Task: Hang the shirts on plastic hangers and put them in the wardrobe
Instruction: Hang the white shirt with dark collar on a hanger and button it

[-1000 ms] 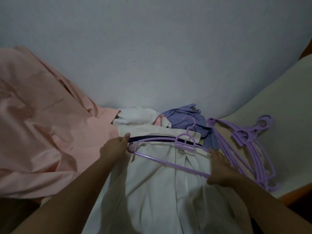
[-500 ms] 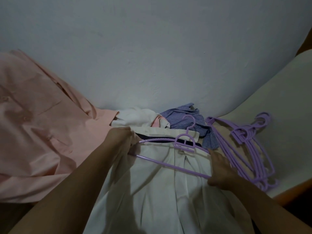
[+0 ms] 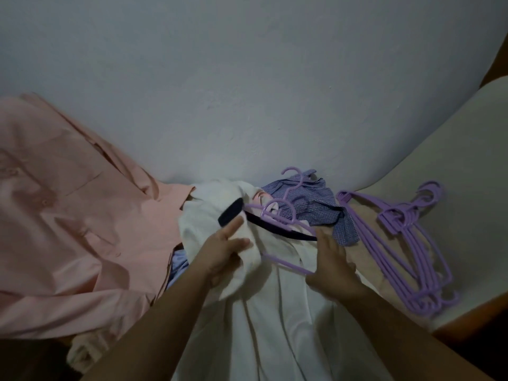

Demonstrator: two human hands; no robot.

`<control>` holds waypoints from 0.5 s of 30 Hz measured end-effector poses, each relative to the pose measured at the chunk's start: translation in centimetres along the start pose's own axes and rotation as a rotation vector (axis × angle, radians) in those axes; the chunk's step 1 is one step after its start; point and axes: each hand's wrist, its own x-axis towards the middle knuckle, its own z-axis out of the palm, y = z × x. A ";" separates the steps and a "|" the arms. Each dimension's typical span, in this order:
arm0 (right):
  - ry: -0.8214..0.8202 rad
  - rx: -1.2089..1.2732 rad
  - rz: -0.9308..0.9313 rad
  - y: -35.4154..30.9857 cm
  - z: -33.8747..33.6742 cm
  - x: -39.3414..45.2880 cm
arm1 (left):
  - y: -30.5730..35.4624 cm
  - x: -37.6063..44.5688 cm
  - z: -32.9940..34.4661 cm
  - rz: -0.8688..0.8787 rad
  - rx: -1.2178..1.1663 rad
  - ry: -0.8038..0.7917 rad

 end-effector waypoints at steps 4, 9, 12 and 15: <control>-0.098 -0.117 0.005 -0.4 2.0 0.6 | -4.9 0.2 -2.3 -0.101 0.237 0.121; -0.127 -0.063 0.043 -0.3 3.4 1.7 | -5.3 0.4 -2.3 0.465 0.999 0.489; -0.130 -0.067 0.033 -0.1 3.5 2.4 | -3.6 1.9 -2.0 0.833 1.167 0.559; -0.125 -0.051 0.010 0.3 3.6 3.1 | -2.1 3.7 -1.7 0.737 1.518 0.272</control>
